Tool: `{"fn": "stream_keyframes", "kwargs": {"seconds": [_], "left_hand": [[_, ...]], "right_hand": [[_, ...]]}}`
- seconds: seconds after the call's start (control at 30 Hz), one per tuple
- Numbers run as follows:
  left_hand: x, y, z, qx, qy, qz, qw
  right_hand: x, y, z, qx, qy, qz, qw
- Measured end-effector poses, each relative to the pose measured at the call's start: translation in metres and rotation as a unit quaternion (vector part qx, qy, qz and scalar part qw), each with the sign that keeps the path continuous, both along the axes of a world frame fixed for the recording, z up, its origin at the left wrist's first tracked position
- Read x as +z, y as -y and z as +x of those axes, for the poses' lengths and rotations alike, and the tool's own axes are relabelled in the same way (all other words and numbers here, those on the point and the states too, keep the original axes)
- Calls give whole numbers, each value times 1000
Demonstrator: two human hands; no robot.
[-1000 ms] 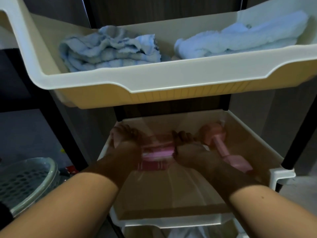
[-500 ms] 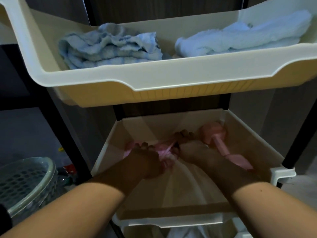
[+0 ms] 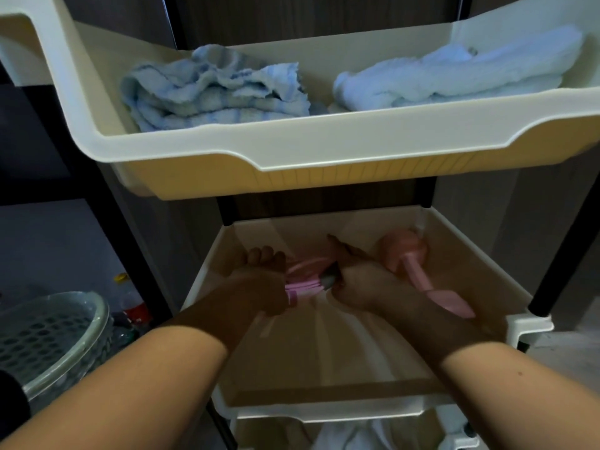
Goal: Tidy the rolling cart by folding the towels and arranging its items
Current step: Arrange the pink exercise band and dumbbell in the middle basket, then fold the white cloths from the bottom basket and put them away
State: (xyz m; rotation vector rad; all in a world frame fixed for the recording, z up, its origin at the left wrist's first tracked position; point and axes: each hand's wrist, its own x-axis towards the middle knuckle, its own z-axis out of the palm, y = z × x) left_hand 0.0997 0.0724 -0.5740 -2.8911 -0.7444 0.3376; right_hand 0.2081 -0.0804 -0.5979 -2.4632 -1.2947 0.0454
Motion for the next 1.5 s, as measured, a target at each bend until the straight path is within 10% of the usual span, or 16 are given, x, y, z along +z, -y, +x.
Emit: {"fn": "stream_keyframes", "kwargs": {"seconds": [1.2, 1.4, 1.5], "left_hand": [[56, 70, -78, -93, 196, -9, 976], [21, 129, -141, -262, 419, 87, 865], [-31, 135, -170, -427, 377, 69, 819]], "right_hand": [[40, 75, -82, -48, 48, 76, 995], [12, 140, -142, -90, 205, 267, 937], [-30, 170, -165, 0, 267, 242, 933]]}}
